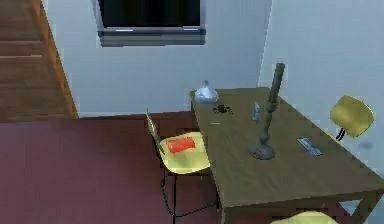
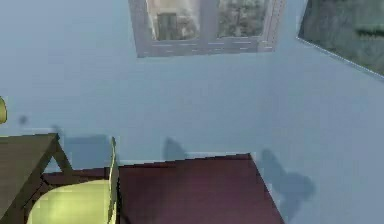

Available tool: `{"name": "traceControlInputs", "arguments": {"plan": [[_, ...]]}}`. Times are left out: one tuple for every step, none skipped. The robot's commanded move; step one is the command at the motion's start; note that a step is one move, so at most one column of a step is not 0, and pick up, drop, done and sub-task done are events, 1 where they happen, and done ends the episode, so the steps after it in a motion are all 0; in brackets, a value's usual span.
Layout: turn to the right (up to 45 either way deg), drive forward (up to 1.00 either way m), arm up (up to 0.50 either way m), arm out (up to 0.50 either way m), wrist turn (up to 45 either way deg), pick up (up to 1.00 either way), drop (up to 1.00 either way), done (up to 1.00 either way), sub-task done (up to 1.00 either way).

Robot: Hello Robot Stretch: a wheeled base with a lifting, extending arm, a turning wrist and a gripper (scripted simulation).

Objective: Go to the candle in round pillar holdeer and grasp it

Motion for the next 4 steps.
{"name": "traceControlInputs", "arguments": {"plan": [[-45.0, 0.00, 0.00, 0.00, 0.0, 0.00, 0.00, 0.00, 0.00], [-18.0, 0.00, 0.00, 0.00, 0.0, 0.00, 0.00, 0.00, 0.00], [45.0, 0.00, 0.00, 0.00, 0.0, 0.00, 0.00, 0.00, 0.00], [0.0, 0.60, 0.00, 0.00, 0.0, 0.00, 0.00, 0.00, 0.00]]}}
